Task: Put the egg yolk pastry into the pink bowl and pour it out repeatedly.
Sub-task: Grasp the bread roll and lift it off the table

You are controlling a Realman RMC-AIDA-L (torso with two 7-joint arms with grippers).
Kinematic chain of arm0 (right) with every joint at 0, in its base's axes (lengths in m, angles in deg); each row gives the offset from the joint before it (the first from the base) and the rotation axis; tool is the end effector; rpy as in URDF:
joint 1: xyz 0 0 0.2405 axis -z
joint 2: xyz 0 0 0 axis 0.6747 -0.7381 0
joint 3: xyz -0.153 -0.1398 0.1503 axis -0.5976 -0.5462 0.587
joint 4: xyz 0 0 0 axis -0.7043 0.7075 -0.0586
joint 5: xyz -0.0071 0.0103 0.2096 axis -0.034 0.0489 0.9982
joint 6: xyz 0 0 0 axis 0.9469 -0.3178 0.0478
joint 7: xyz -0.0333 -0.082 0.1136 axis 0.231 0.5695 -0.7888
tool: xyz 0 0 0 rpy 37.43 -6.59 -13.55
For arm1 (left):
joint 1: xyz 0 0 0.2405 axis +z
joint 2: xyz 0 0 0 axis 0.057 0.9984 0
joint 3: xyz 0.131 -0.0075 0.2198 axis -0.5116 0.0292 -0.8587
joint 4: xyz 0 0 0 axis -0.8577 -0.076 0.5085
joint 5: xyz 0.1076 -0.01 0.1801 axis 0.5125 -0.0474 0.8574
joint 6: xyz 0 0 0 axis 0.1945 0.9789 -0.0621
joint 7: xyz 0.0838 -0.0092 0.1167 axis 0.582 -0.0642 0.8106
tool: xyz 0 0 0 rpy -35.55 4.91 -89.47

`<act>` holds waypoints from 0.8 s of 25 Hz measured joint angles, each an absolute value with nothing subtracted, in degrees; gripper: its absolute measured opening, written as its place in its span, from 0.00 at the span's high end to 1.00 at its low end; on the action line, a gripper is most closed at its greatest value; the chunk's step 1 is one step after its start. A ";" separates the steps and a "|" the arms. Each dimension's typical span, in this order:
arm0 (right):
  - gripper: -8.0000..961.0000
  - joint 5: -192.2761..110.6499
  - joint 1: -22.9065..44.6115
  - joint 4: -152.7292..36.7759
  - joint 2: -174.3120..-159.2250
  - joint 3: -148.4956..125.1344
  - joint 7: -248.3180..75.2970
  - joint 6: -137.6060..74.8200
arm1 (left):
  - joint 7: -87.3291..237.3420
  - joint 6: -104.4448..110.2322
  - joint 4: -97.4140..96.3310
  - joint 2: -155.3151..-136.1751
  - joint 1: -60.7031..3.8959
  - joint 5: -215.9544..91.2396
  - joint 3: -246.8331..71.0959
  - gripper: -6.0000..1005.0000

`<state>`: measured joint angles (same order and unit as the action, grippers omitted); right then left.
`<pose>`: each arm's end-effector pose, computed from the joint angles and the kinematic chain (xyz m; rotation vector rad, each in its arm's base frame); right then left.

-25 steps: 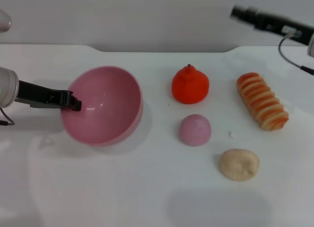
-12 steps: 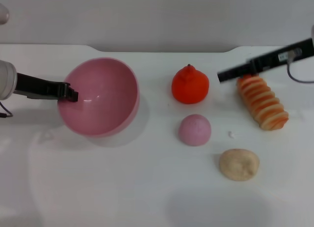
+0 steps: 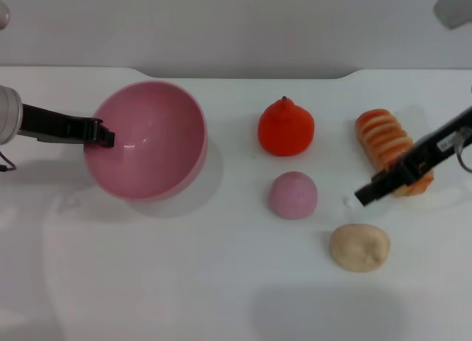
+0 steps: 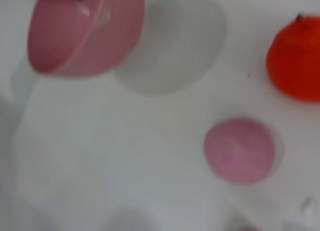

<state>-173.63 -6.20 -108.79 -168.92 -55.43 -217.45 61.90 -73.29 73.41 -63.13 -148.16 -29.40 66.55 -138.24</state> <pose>0.1901 0.3795 0.0377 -2.7732 1.2223 -0.3215 -0.2494 0.3841 0.0495 -2.2190 -1.4517 -0.0591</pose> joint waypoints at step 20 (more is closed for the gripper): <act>0.52 -180.59 -7.70 -97.95 -172.83 -65.20 -217.91 48.66 | -72.52 73.41 -62.92 -148.23 -29.52 66.54 -138.47 0.99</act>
